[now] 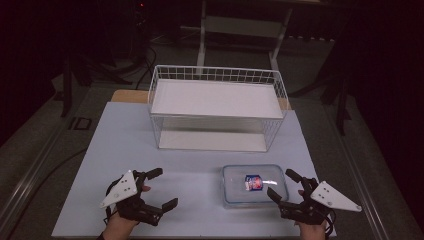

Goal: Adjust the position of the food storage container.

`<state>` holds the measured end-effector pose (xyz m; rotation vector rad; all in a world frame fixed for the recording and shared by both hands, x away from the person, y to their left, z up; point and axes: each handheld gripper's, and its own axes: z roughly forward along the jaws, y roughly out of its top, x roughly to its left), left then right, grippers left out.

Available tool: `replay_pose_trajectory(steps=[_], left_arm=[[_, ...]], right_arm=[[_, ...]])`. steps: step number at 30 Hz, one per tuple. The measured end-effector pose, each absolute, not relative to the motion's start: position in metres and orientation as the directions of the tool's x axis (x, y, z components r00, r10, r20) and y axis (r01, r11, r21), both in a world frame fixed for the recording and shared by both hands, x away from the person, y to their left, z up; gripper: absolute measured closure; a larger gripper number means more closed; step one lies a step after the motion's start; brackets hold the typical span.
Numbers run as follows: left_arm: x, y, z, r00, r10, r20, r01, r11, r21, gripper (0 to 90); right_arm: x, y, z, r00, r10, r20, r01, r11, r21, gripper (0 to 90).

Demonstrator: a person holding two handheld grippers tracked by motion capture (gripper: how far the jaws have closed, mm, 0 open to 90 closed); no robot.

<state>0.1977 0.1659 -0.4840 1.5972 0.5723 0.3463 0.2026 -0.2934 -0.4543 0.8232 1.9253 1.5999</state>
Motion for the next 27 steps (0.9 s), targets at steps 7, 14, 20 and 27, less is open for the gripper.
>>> replay_pose_trajectory(steps=[7,14,20,27], left_arm=[[0.197,0.167,-0.482,0.834,0.539,-0.116,0.147,-0.015,0.989,0.0],[0.196,0.165,-0.482,0.839,0.531,-0.118,0.148,-0.014,0.989,0.0],[0.197,0.165,-0.482,0.84,0.529,-0.122,0.152,-0.014,0.988,0.0],[0.198,0.164,-0.483,0.84,0.529,-0.124,0.159,-0.02,0.987,0.0]], right_arm=[[0.204,-0.291,-0.441,-0.714,0.699,-0.038,0.124,0.179,0.976,13.2],[0.219,-0.306,-0.429,-0.706,0.708,-0.01,0.169,0.183,0.969,13.3],[0.23,-0.319,-0.431,-0.699,0.715,0.003,0.21,0.201,0.957,19.2],[0.248,-0.342,-0.459,-0.666,0.746,-0.009,0.294,0.273,0.916,60.4]])
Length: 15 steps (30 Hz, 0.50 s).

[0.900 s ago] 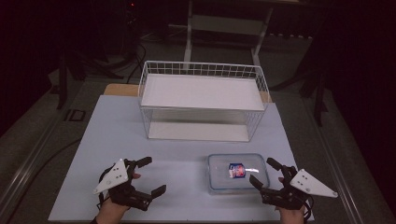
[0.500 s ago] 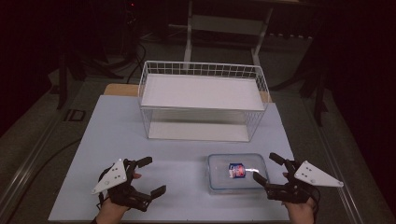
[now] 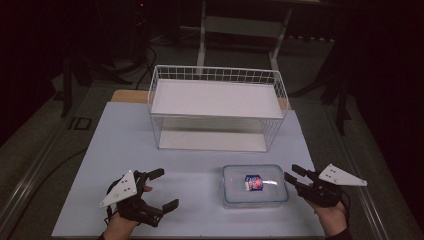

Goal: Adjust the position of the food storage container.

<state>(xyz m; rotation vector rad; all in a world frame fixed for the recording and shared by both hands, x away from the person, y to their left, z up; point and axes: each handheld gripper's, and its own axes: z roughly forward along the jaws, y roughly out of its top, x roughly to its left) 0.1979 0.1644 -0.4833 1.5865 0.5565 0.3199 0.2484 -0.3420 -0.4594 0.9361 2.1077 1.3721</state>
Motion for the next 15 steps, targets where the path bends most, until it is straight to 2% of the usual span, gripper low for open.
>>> replay_pose_trajectory(steps=[1,3,4,5,7,15], left_arm=[[0.198,0.164,-0.484,0.84,0.528,-0.125,0.159,-0.019,0.987,0.0],[0.198,0.164,-0.484,0.841,0.526,-0.125,0.161,-0.023,0.987,0.0],[0.198,0.163,-0.484,0.841,0.526,-0.124,0.161,-0.024,0.987,0.0],[0.199,0.163,-0.485,0.842,0.523,-0.13,0.165,-0.022,0.986,0.0],[0.199,0.163,-0.485,0.842,0.524,-0.13,0.166,-0.022,0.986,0.0],[0.199,0.162,-0.486,0.845,0.518,-0.131,0.169,-0.027,0.985,0.0]], right_arm=[[0.248,-0.342,-0.459,-0.666,0.746,-0.009,0.294,0.273,0.916,60.4],[0.253,-0.349,-0.472,-0.657,0.754,0.002,0.331,0.286,0.899,70.1],[0.253,-0.349,-0.472,-0.657,0.754,0.002,0.331,0.286,0.899,70.1],[0.254,-0.352,-0.478,-0.653,0.757,0.005,0.35,0.296,0.889,79.4],[0.255,-0.354,-0.484,-0.655,0.756,0.001,0.364,0.315,0.877,88.4],[0.255,-0.354,-0.498,-0.682,0.731,0.015,0.383,0.34,0.859,90.0]])
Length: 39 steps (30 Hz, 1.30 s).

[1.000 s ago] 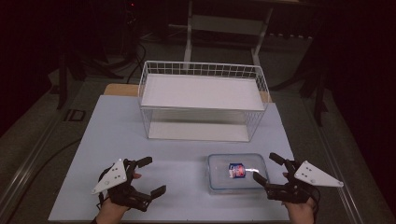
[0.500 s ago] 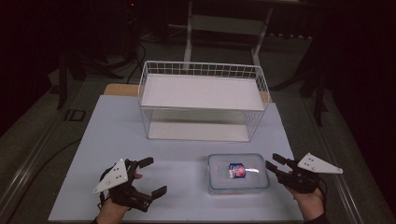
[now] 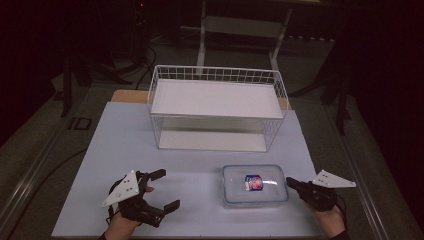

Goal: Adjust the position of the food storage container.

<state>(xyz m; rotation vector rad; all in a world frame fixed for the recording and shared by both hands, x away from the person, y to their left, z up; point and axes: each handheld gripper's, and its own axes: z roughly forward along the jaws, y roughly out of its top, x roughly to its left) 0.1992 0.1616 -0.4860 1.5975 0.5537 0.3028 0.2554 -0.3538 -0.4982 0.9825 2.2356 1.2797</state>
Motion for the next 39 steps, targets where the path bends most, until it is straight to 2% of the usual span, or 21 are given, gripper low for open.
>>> replay_pose_trajectory(steps=[16,31,39], left_arm=[[0.2,0.158,-0.488,0.848,0.512,-0.14,0.182,-0.033,0.983,0.0],[0.2,0.155,-0.489,0.853,0.503,-0.139,0.187,-0.046,0.981,0.0],[0.2,0.156,-0.49,0.852,0.503,-0.144,0.192,-0.045,0.98,0.0]], right_arm=[[0.259,-0.342,-0.501,-0.698,0.714,0.05,0.395,0.326,0.859,90.0],[0.265,-0.296,-0.502,-0.781,0.623,0.051,0.363,0.386,0.848,90.0],[0.267,-0.301,-0.496,-0.772,0.634,0.047,0.363,0.379,0.851,90.0]])
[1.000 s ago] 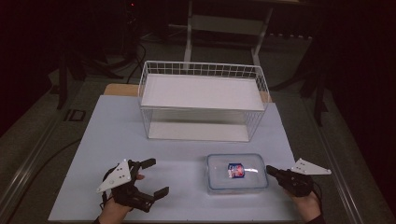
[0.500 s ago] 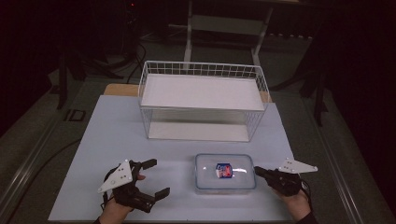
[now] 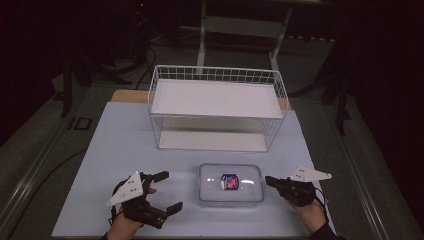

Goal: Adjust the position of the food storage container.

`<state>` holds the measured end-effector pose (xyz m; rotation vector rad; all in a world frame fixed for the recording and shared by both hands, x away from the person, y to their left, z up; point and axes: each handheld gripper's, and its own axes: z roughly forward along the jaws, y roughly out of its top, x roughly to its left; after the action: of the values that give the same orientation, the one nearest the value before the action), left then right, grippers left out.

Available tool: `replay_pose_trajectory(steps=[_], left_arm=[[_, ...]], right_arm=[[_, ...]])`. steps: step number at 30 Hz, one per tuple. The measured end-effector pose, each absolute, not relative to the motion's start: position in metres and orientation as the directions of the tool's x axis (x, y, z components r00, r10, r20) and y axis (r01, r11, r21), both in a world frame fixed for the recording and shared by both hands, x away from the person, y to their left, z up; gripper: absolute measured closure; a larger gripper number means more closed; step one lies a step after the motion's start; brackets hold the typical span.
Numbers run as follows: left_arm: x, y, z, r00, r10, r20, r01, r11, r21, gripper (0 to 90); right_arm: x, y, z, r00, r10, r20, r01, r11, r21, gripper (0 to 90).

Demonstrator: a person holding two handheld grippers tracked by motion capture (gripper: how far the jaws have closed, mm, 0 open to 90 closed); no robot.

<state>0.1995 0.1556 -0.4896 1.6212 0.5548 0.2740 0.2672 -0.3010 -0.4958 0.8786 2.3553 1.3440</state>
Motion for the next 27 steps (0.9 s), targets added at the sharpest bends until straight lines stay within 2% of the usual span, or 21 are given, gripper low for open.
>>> replay_pose_trajectory(steps=[13,27], left_arm=[[0.199,0.153,-0.491,0.855,0.498,-0.145,0.201,-0.059,0.978,0.0],[0.199,0.153,-0.492,0.852,0.503,-0.148,0.206,-0.062,0.977,0.0]], right_arm=[[0.274,-0.287,-0.503,-0.784,0.618,0.056,0.374,0.398,0.837,90.0],[0.287,-0.253,-0.501,-0.827,0.561,0.034,0.338,0.448,0.828,90.0]])
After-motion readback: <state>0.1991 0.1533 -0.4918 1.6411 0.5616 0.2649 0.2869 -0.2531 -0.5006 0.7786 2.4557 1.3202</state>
